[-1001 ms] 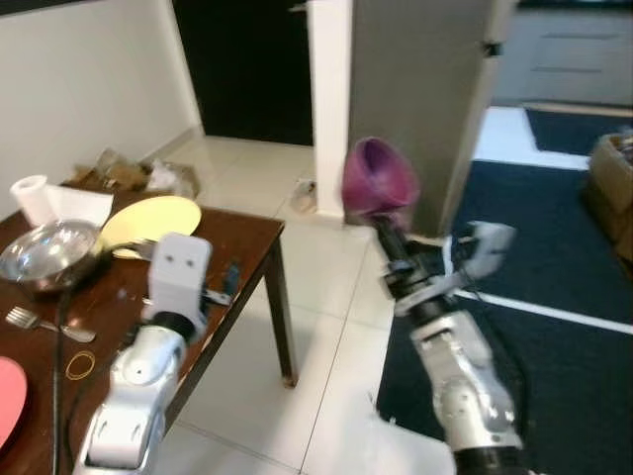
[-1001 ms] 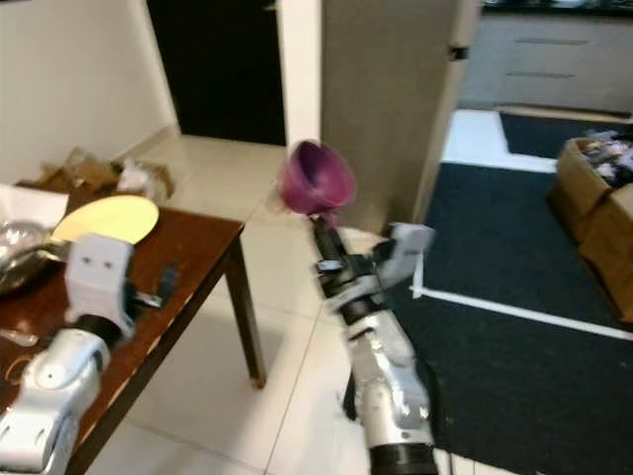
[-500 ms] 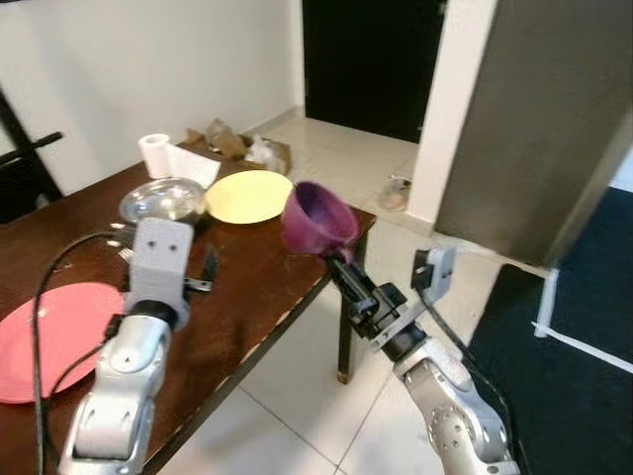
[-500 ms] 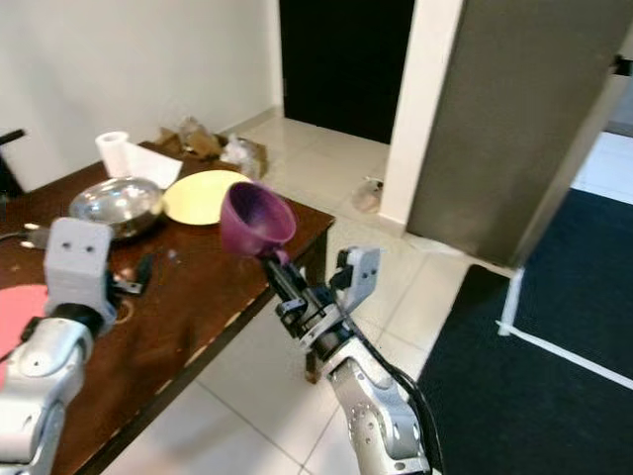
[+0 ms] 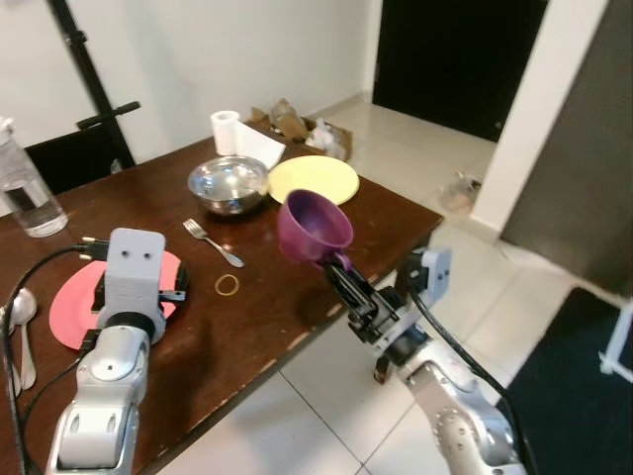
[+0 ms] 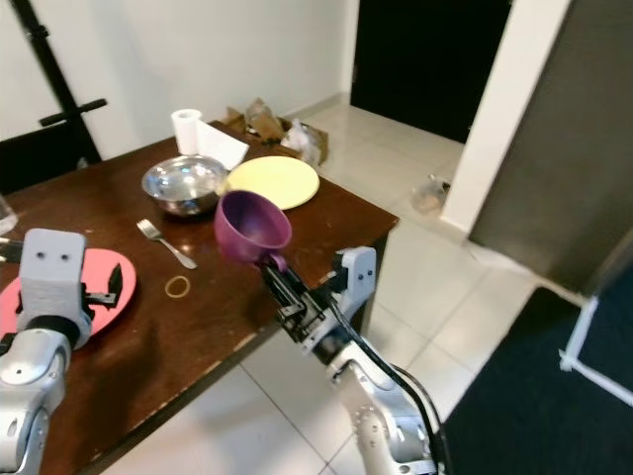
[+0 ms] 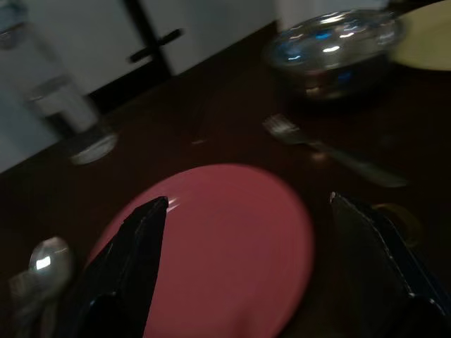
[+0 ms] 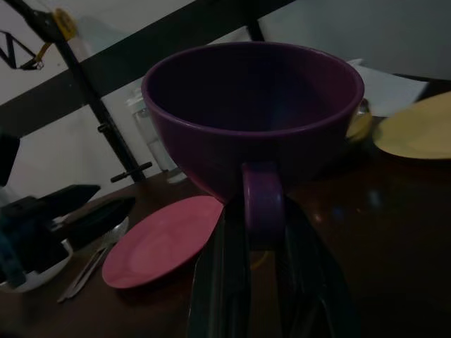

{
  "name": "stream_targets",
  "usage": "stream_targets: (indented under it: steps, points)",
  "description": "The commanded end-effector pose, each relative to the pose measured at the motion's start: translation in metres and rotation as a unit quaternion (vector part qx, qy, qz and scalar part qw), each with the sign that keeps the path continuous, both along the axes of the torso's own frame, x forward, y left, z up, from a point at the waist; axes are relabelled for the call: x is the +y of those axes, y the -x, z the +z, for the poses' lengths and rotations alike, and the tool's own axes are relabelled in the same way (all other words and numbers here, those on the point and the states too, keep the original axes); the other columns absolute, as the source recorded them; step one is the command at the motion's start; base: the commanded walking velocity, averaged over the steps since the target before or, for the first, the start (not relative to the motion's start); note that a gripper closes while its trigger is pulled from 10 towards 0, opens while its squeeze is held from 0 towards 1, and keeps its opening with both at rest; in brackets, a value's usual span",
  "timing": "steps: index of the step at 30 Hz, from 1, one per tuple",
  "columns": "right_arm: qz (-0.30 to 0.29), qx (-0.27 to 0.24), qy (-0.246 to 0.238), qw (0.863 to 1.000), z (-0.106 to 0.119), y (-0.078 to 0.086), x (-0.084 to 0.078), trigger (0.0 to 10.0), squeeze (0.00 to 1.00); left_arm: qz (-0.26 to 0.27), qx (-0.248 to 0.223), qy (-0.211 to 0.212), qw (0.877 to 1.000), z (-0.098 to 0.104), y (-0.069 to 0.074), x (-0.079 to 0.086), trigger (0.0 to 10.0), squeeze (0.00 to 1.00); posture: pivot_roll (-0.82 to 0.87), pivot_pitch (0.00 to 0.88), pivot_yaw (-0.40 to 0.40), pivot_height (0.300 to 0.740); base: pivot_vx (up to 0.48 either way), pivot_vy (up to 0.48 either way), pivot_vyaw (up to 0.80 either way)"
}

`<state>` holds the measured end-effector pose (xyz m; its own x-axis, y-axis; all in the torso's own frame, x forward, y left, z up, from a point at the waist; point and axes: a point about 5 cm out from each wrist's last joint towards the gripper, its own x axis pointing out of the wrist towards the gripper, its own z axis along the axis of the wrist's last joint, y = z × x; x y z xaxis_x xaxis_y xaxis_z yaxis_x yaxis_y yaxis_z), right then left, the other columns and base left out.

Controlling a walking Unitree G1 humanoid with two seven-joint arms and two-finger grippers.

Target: Setting the table

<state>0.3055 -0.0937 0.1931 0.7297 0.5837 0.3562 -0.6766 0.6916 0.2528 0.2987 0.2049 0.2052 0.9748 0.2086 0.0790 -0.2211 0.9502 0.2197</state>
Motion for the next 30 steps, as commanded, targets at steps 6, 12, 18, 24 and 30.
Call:
stream_targets:
  steps: [6, 12, 18, 24, 30]
  points:
    - [-0.001, 0.004, 0.004, 1.000, -0.003, 0.003, 0.002, 10.0, 0.00, -0.010, 0.008, -0.003, 1.000, -0.001, -0.001, -0.006, 10.0, 0.00, 0.15, 0.068, 0.105, 0.740, 0.000, 0.000, 0.76]
    - [-0.003, 0.004, 0.005, 1.000, -0.004, 0.003, 0.002, 10.0, 0.00, -0.019, 0.008, -0.002, 1.000, -0.001, -0.002, -0.011, 10.0, 0.00, 0.15, 0.069, 0.108, 0.740, 0.000, 0.000, 0.76]
    - [-0.005, 0.004, 0.008, 1.000, -0.004, 0.004, 0.002, 10.0, 0.00, -0.021, 0.009, 0.000, 1.000, 0.000, -0.004, -0.012, 10.0, 0.00, 0.15, 0.070, 0.110, 0.740, 0.000, 0.000, 0.76]
    - [-0.006, 0.004, 0.009, 1.000, -0.004, 0.003, 0.001, 10.0, 0.00, -0.024, 0.007, 0.001, 1.000, 0.001, -0.005, -0.013, 10.0, 0.00, 0.15, 0.069, 0.109, 0.740, 0.000, 0.000, 0.76]
    - [-0.005, 0.003, 0.010, 1.000, -0.003, 0.004, 0.001, 10.0, 0.00, -0.025, 0.007, 0.002, 1.000, 0.001, -0.006, -0.014, 10.0, 0.00, 0.14, 0.065, 0.109, 0.740, 0.000, 0.000, 0.75]
